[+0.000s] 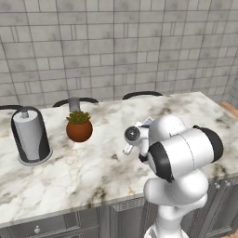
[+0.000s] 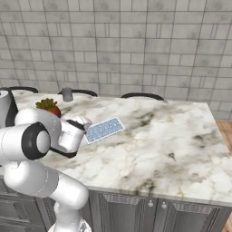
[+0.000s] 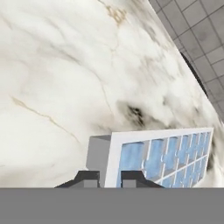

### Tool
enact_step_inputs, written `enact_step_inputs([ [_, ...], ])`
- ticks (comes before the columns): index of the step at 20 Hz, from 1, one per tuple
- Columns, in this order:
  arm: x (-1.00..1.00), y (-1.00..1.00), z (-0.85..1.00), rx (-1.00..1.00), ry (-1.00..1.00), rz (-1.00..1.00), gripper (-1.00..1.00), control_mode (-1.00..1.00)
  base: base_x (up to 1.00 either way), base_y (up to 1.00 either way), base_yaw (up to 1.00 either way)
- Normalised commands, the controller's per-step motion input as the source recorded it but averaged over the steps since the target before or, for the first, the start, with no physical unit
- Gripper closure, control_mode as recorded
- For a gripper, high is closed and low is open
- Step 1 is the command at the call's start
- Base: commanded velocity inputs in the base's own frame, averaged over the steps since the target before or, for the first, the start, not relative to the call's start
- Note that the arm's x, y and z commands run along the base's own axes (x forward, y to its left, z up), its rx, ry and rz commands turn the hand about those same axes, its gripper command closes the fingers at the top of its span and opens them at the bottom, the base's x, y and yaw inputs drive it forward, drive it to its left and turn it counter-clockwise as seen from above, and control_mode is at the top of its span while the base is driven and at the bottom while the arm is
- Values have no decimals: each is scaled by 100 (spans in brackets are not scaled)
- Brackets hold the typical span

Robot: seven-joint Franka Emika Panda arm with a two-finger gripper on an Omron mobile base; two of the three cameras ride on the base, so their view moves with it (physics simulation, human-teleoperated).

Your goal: Open the freezer door, pick up the ice cube tray from the freezer, and place it on the dining counter.

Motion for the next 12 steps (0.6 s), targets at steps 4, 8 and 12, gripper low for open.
enact_step_inputs([
  [4, 0, 0, 0, 0, 0, 0, 100, -100, 0, 0, 0],
  [8, 0, 0, 0, 0, 0, 0, -100, -100, 0, 0, 0],
  [12, 0, 0, 0, 0, 0, 0, -100, -100, 0, 0, 0],
])
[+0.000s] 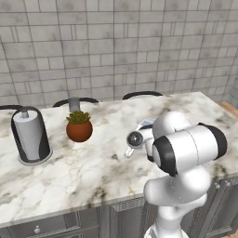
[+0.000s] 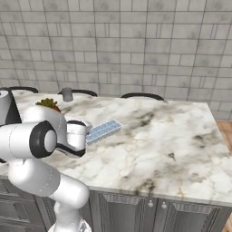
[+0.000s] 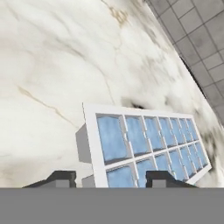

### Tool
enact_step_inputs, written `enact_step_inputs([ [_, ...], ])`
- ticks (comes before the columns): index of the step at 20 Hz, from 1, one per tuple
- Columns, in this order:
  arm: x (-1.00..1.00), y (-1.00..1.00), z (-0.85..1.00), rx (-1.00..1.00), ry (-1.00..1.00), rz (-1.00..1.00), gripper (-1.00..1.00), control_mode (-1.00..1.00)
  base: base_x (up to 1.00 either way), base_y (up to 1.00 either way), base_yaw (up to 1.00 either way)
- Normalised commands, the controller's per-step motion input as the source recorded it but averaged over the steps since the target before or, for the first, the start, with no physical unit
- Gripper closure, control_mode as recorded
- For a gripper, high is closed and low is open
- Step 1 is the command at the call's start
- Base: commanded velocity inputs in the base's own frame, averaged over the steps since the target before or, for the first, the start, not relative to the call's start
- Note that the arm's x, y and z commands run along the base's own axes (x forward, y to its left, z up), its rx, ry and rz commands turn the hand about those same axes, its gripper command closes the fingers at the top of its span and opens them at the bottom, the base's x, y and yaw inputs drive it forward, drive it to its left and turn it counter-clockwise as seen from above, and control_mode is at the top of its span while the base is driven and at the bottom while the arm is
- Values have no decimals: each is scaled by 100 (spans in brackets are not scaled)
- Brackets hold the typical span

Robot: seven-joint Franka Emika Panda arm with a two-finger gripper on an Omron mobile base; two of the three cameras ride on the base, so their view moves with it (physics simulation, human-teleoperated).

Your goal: Open the freezer door, pick up the ice cube tray from the freezer, and place it on the dining counter.

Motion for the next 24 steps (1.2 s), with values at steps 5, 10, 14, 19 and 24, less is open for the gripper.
enact_step_inputs([
  [5, 0, 0, 0, 0, 0, 0, -100, -100, 0, 0, 0],
  [10, 0, 0, 51, 3, 4, -4, -100, -100, 0, 0, 0],
  [14, -3, 0, 91, 9, 10, -7, -100, -100, 0, 0, 0],
  [19, -15, 0, 94, 9, 16, -10, -100, -100, 0, 0, 0],
  [24, -14, 0, 100, 9, 21, -18, -100, -100, 0, 0, 0],
])
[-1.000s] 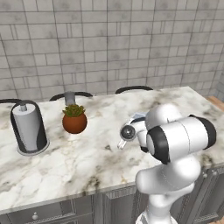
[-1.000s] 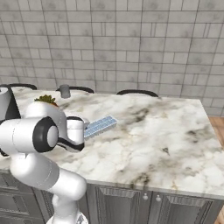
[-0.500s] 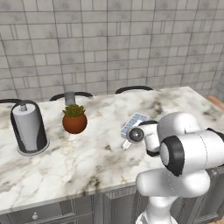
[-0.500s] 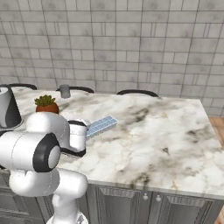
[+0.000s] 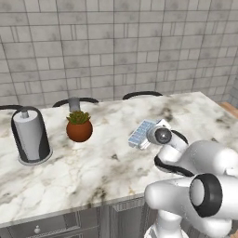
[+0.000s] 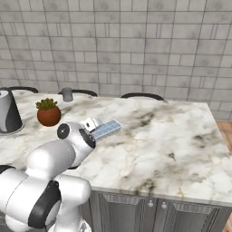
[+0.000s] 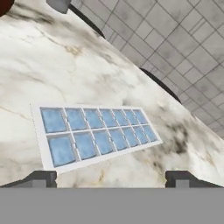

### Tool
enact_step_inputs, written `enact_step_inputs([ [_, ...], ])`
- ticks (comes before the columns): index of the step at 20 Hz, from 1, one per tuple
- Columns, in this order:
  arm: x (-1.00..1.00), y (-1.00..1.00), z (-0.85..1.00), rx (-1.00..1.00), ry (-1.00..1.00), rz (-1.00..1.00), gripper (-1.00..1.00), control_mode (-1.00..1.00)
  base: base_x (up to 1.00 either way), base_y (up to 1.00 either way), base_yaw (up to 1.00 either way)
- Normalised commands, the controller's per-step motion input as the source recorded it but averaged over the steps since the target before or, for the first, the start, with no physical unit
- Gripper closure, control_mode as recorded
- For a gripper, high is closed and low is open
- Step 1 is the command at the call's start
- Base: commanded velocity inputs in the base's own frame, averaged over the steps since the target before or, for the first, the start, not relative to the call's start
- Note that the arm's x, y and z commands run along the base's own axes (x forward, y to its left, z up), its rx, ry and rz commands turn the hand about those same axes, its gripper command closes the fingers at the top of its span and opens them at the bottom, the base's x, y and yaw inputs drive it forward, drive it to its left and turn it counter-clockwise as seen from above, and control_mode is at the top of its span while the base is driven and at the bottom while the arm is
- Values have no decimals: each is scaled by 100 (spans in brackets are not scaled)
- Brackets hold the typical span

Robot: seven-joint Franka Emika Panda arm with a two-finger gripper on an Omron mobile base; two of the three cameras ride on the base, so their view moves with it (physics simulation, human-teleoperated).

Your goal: Open the freezer door, pick up the ice cube tray from the freezer, and place it on the dining counter.

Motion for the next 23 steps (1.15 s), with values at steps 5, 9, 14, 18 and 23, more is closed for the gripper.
enact_step_inputs([
  [5, -9, 0, 100, 9, 23, -21, -100, -100, 0, 0, 0],
  [9, -37, 0, 100, 9, 25, -23, -100, -100, 0, 0, 0],
  [14, -70, 0, 92, 12, 23, -26, -100, -100, 0, 0, 0],
  [18, -100, 0, 55, 17, 14, -31, -100, -100, 0, 0, 0],
  [23, -100, -7, 15, 18, 4, -27, -100, -100, 0, 0, 0],
])
